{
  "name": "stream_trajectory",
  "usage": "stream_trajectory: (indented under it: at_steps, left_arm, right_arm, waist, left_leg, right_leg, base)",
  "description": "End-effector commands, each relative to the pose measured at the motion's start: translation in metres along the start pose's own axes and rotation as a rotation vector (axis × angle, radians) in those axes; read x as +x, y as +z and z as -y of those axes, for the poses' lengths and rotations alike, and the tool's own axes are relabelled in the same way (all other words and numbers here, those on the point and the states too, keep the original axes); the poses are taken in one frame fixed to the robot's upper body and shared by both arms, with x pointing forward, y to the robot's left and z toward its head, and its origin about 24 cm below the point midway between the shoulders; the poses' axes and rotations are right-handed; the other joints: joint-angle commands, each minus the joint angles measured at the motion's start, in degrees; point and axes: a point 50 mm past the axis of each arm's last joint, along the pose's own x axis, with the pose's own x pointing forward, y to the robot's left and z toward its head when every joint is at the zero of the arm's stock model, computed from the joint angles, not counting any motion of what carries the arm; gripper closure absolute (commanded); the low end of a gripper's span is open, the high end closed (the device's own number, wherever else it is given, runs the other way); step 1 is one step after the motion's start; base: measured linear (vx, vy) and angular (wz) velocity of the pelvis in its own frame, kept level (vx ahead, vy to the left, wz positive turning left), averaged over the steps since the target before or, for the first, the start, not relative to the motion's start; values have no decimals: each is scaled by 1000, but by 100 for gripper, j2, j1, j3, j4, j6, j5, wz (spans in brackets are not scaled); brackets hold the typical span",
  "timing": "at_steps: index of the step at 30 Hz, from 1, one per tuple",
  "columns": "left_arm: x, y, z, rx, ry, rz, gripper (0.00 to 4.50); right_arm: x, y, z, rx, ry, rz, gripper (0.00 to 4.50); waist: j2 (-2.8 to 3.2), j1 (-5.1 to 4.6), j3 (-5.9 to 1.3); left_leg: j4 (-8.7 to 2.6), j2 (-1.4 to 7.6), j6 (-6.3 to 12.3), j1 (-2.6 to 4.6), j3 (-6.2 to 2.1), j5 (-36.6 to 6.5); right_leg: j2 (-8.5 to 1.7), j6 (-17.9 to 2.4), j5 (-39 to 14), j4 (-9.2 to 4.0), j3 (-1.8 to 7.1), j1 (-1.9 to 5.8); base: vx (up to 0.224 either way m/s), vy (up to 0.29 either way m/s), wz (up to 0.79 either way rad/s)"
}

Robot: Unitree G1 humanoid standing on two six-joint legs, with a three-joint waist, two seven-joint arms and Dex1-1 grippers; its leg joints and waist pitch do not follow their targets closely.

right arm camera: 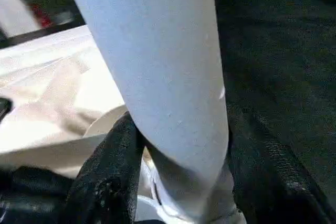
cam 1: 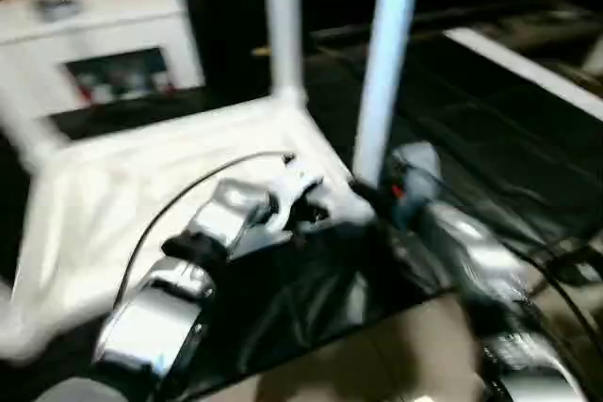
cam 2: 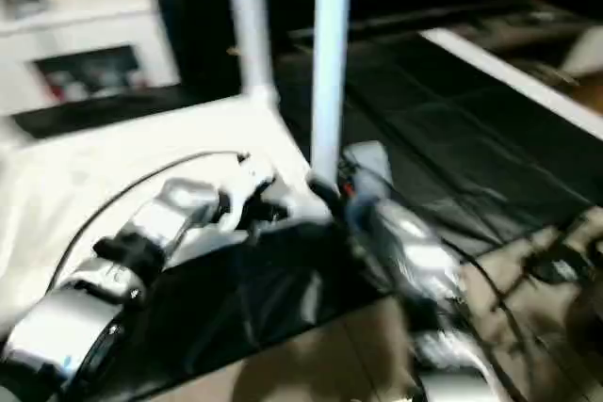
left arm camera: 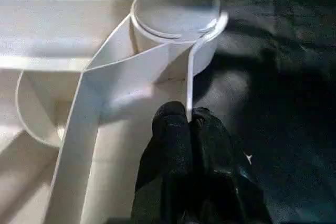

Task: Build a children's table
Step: Rotate leg to tighten

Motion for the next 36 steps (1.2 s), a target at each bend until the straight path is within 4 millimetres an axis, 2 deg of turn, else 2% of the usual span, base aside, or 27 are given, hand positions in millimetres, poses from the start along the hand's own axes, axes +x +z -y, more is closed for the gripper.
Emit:
stream_trajectory:
  at_steps: [1,2,3,4,5,6,7,9,11,12,13,14,15,16,18,19,20,22,23,25,28,30,31,32,33,35,36]
  left_arm:
    - [-2,47,1,128,-8,151,450]
    - [-3,46,0,139,-9,148,450]
    - [-5,43,-2,160,-15,138,450]
    - [-5,43,-2,164,-16,136,450]
    - [-9,37,-4,184,-31,119,450]
    - [-11,34,-5,189,-38,112,450]
    - [-13,30,-6,190,-54,99,450]
    - [-16,26,-7,196,-73,86,450]
    - [-17,25,-7,201,-78,84,450]
    - [-19,23,-8,221,-96,80,450]
    - [-23,20,-10,258,-114,71,450]
    - [-29,16,-14,285,-119,51,450]
    - [-32,14,-18,302,-121,36,450]
    - [-37,13,-20,338,-132,36,450]
    - [-39,14,-21,362,-142,39,450]
    - [-42,15,-24,366,-118,47,450]
    - [-44,17,-26,366,-106,62,450]
    - [-46,19,-28,364,-95,70,450]
    - [-51,22,-30,371,-102,85,450]
    - [-52,23,-30,370,-110,90,407]
    - [-55,25,-30,372,-122,96,393]
    - [-65,27,-31,369,-162,106,374]
    - [-70,28,-32,368,-177,105,358]
    - [-77,27,-33,361,-186,99,352]
    - [-82,27,-34,357,-187,94,352]
    - [-92,25,-36,340,-189,84,339]
    - [-92,25,-36,340,-189,84,316]
  right_arm:
    - [15,-21,-34,80,128,-67,216]
    - [15,-21,-33,70,127,-64,216]
    - [13,-22,-32,73,128,-66,192]
    - [13,-22,-32,74,129,-66,192]
    - [9,-25,-28,61,125,-69,173]
    - [7,-26,-25,47,122,-70,160]
    - [3,-27,-20,22,120,-65,155]
    - [-3,-28,-14,-16,117,-59,139]
    - [-5,-28,-12,-30,116,-57,116]
    - [-10,-28,-8,-43,134,-49,110]
    - [-20,-25,-2,-59,171,-29,104]
    - [-35,-21,8,-64,219,-2,94]
    - [-45,-17,13,-70,253,16,83]
    - [-57,-12,18,-68,289,39,73]
    - [-64,-10,21,-67,311,53,59]
    - [-70,-7,25,-77,314,59,50]
    - [-77,-6,28,-74,338,54,50]
    - [-83,-5,29,-68,363,48,20]
    - [-88,-4,26,-75,411,42,20]
    - [-89,-5,23,-87,431,36,1]
    - [-88,-5,16,-98,467,35,0]
    - [-81,-4,-4,-117,544,49,0]
    - [-78,-3,-12,-121,570,58,0]
    - [-73,-1,-20,-115,588,69,0]
    - [-70,0,-24,-109,599,76,0]
    - [-63,4,-32,-91,626,93,0]
    - [-63,4,-32,-91,626,93,0]
  waist:
    - [-31,45,-372]
    - [-30,49,-378]
    - [-25,62,-395]
    - [-45,82,-430]
    - [-36,108,-460]
    - [-27,118,-476]
    - [-31,164,-495]
    - [-32,212,-485]
    - [-44,286,-467]
    - [-64,289,-469]
    - [-52,323,-446]
    - [-105,384,-413]
    - [-89,421,-427]
    - [-98,472,-426]
    - [-116,510,-433]
    - [-139,518,-423]
    - [-146,534,-422]
    - [-134,576,-407]
    - [-146,584,-407]
    - [-148,617,-411]
    - [-133,642,-425]
    - [-110,664,-404]
    - [-109,654,-399]
    - [-79,645,-381]
    - [-91,639,-385]
    - [-53,608,-380]
    - [-47,603,-377]
  left_leg:
    - [-447,39,356,-57,-48,-1477]
    - [-447,48,389,-64,-45,-1385]
    - [-435,53,418,-54,-37,-1276]
    - [-404,48,495,-51,-15,-974]
    - [-374,50,623,-66,-6,-588]
    - [-366,62,674,-88,-20,-403]
    - [-317,58,894,-94,-5,54]
    - [-304,65,991,-75,11,118]
    - [-306,69,991,-76,25,-13]
    - [-307,71,969,-69,36,-58]
    - [-322,81,910,-59,41,-193]
    - [-340,85,885,-58,58,-395]
    - [-335,107,858,-30,63,-447]
    - [-346,125,856,-39,62,-545]
    - [-345,133,842,-43,64,-507]
    - [-355,130,778,-59,67,-536]
    - [-357,131,717,-43,74,-574]
    - [-357,131,680,-29,86,-643]
    - [-359,133,670,-31,88,-652]
    - [-359,135,659,-45,80,-593]
    - [-354,139,627,-55,73,-499]
    - [-375,144,554,-46,73,-619]
    - [-380,139,544,-73,69,-632]
    - [-401,141,481,-53,73,-736]
    - [-407,151,430,-38,67,-757]
    - [-414,147,344,-19,70,-796]
    - [-428,157,296,-11,68,-825]
  right_leg:
    - [-337,-835,-2081,-437,204,331]
    - [-335,-895,-1954,-409,214,338]
    - [-339,-962,-1784,-390,228,334]
    - [-333,-1107,-1364,-331,251,341]
    - [-339,-1259,-868,-268,268,346]
    - [-343,-1328,-612,-206,276,370]
    - [-331,-1453,37,-131,282,355]
    - [-334,-1518,149,-116,290,333]
    - [-338,-1503,-71,-113,300,339]
    - [-331,-1489,-158,-119,304,335]
    - [-327,-1437,-405,-145,303,324]
    - [-317,-1295,-702,-195,310,346]
    - [-322,-1254,-763,-188,319,332]
    - [-316,-1175,-903,-201,315,329]
    - [-315,-1130,-895,-190,321,315]
    - [-317,-1092,-1018,-184,321,311]
    - [-331,-1075,-1166,-199,324,288]
    - [-330,-1047,-1377,-230,332,265]
    - [-335,-1049,-1401,-235,333,259]
    - [-337,-1036,-1343,-217,337,262]
    - [-350,-1113,-1141,-190,337,259]
    - [-356,-1109,-1267,-192,338,251]
    - [-357,-1090,-1308,-197,336,262]
    - [-343,-1026,-1522,-235,325,241]
    - [-357,-1025,-1545,-219,335,243]
    - [-325,-1018,-1573,-229,342,209]
    - [-326,-1038,-1529,-215,359,209]
  base:
    - [0,0,0]
    - [56,-13,2]
    - [56,-13,2]
    - [62,-23,5]
    - [61,-26,3]
    - [61,-26,3]
    - [56,-23,-1]
    - [0,0,0]
    - [0,0,0]
    - [0,0,0]
    - [0,0,0]
    - [0,0,0]
    - [0,0,0]
    - [0,0,0]
    - [0,0,0]
    - [0,0,0]
    - [0,0,0]
    - [0,0,0]
    - [0,0,0]
    - [0,0,0]
    - [0,0,0]
    - [0,0,0]
    - [0,0,0]
    - [0,0,0]
    - [0,0,0]
    - [0,0,0]
    - [0,0,0]
